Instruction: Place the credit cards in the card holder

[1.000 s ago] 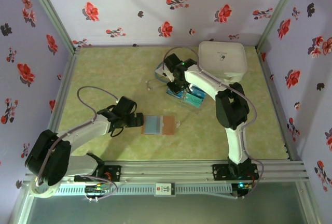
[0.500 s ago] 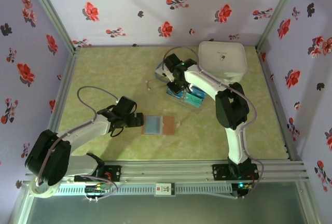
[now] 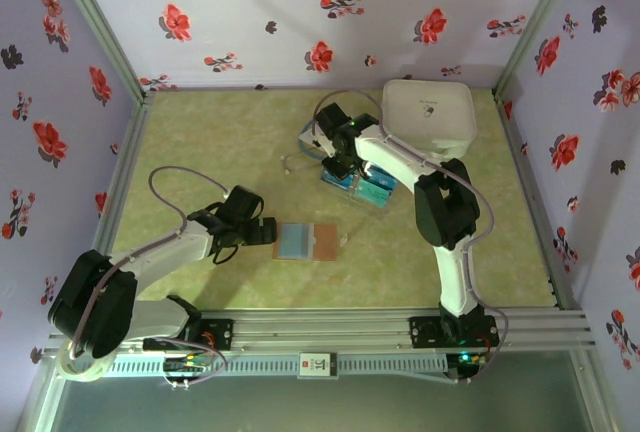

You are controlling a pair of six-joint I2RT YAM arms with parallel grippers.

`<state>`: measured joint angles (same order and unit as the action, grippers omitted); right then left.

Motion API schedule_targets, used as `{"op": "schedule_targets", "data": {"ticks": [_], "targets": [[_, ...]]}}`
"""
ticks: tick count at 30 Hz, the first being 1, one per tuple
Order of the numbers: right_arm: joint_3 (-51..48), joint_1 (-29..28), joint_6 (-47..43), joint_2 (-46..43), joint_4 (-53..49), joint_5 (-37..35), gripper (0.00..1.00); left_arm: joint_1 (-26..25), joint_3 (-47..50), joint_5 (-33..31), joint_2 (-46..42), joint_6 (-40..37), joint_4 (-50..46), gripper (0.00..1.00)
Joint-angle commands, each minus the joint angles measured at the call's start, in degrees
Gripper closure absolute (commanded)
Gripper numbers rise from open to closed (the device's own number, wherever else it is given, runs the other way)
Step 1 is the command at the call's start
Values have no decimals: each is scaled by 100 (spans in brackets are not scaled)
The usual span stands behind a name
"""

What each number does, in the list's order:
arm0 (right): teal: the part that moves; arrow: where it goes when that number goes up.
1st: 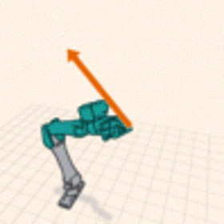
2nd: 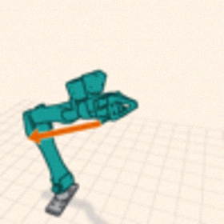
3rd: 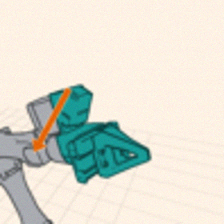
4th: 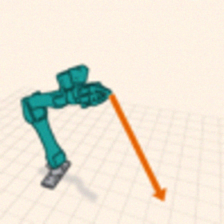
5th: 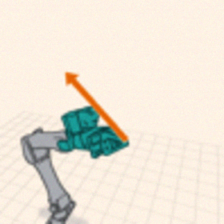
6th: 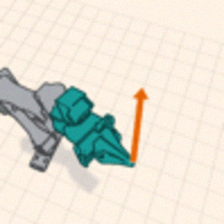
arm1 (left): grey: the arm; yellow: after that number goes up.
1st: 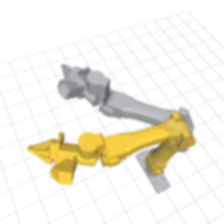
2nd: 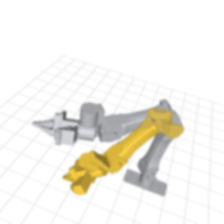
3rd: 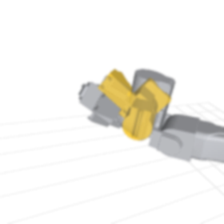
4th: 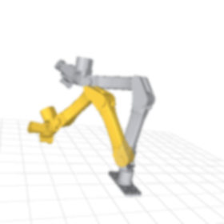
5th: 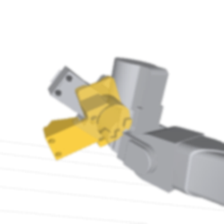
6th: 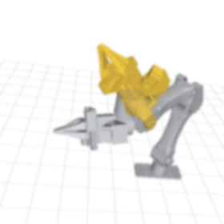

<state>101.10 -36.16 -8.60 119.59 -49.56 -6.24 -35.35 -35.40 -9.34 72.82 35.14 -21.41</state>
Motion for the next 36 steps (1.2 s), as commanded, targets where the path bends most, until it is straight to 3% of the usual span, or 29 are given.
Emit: {"op": "schedule_targets", "data": {"ticks": [1,6,14,19,32,36], "targets": [[55,-40,-96,192,-42,22,73,-24,61,47,64,-66,53,0],[14,-66,-133,182,-95,103,74,-24,51,48,84,-64,54,0],[40,-66,-142,162,-155,255,86,-24,62,47,66,-57,56,0],[66,-66,-142,128,-170,264,87,-22,77,47,61,-62,50,0],[604,-66,-450,166,-722,669,100,-24,68,55,31,-78,16,0],[815,-71,-492,102,-990,840,100,-29,92,55,-16,-98,-6,0]]}}
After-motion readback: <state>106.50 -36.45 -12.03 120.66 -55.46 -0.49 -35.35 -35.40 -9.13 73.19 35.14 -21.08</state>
